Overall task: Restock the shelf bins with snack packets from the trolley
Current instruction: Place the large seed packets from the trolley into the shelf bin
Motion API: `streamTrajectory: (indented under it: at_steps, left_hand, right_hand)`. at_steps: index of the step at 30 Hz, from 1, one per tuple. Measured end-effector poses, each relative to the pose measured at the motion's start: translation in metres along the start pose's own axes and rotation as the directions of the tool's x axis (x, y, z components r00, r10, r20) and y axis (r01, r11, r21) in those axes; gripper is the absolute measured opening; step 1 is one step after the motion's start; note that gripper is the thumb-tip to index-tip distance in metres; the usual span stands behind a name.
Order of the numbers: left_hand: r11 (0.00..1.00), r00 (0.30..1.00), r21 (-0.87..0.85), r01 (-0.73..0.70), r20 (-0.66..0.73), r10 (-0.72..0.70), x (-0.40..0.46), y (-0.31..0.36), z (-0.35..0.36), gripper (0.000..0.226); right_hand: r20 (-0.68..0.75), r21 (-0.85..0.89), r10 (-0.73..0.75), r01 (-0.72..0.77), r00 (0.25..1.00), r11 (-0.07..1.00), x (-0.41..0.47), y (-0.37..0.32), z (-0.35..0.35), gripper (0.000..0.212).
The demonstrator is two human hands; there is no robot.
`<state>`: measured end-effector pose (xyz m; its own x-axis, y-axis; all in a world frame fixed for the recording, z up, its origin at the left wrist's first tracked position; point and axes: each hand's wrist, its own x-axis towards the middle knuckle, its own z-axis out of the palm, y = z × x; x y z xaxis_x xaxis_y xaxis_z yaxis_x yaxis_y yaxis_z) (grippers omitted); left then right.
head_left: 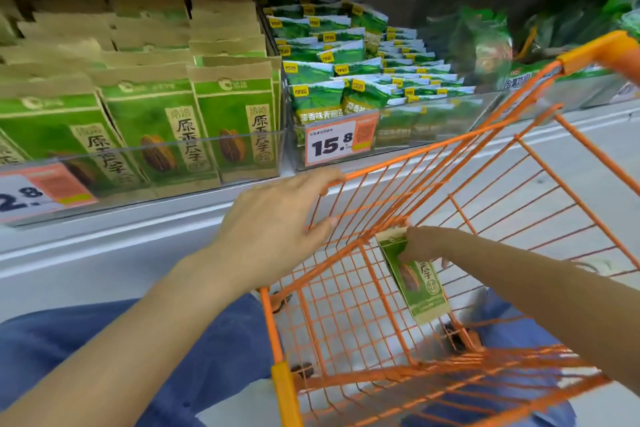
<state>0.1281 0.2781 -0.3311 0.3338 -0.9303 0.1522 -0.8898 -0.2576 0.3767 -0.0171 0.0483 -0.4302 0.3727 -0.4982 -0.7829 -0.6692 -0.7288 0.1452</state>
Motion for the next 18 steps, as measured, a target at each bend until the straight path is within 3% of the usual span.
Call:
streamTrajectory:
  at_steps: [2, 6, 12, 15, 18]
  left_hand:
    - [1.000, 1.000, -0.003, -0.001, -0.007, 0.001, 0.001, -0.002, -0.001, 0.051]
    - [1.000, 1.000, -0.005, 0.004, -0.016, -0.004, 0.002, -0.004, 0.000, 0.050]
    - [1.000, 1.000, -0.010, 0.007, -0.011, -0.008, 0.003, -0.003, -0.001, 0.048]
    - [1.000, 1.000, -0.010, 0.001, -0.011, -0.001, 0.004, -0.003, -0.002, 0.049]
    - [1.000, 1.000, -0.004, -0.008, -0.016, 0.008, 0.003, -0.004, -0.001, 0.048]
  right_hand:
    - [-0.094, -0.064, 0.027, -0.033, 0.995, 0.997, 0.009, -0.005, 0.007, 0.048]
    - [-0.232, 0.010, 0.062, -0.061, 0.971, 0.998, 0.015, -0.009, 0.009, 0.069]
    - [-0.089, -0.033, -0.118, 0.115, 0.989, 0.993, 0.010, 0.000, -0.009, 0.043]
    - [-0.072, -0.202, -0.231, 0.213, 0.970, 0.956, -0.011, -0.004, -0.012, 0.037]
    - [-0.058, -0.173, -0.368, 0.354, 0.928, 0.919, -0.041, -0.007, -0.019, 0.030]
